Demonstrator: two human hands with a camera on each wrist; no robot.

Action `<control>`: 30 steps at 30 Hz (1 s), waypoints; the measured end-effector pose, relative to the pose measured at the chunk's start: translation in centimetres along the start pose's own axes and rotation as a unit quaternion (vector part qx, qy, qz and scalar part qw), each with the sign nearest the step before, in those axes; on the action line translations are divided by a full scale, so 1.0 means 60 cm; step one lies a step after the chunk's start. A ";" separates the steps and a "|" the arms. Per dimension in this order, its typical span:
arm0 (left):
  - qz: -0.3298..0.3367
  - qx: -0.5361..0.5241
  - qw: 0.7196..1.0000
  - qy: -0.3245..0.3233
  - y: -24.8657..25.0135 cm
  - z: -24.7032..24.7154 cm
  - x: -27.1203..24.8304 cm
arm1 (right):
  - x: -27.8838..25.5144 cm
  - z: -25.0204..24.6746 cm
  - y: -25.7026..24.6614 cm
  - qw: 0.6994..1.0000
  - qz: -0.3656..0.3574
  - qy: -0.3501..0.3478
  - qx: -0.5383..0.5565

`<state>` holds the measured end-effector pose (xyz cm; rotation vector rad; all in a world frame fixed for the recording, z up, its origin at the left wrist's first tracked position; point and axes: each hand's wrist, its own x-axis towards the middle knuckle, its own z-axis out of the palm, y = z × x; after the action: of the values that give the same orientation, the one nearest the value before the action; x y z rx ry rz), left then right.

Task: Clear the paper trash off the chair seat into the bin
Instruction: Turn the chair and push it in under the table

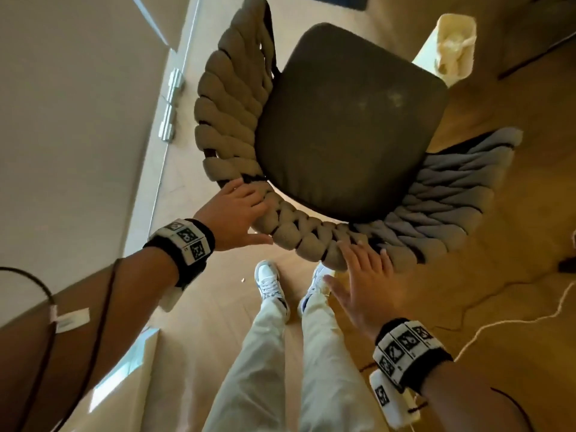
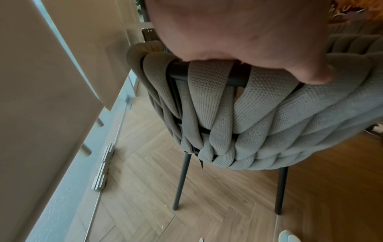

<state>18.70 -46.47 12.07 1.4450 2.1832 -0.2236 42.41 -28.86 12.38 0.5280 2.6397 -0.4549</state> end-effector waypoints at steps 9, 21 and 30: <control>0.003 0.008 0.999 0.031 -0.005 0.013 0.013 | 0.032 0.009 0.019 0.998 -0.008 0.045 0.036; -0.061 -0.044 0.997 0.032 -0.007 -0.023 0.082 | 0.128 -0.060 0.086 0.997 -0.045 0.054 0.028; -0.102 -0.068 0.992 0.010 -0.054 -0.085 0.166 | 0.245 -0.121 0.122 0.995 -0.069 0.036 0.058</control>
<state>11.15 -37.67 11.04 1.1565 2.3150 -0.1273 30.75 -15.36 10.39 0.4061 2.7420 -0.6453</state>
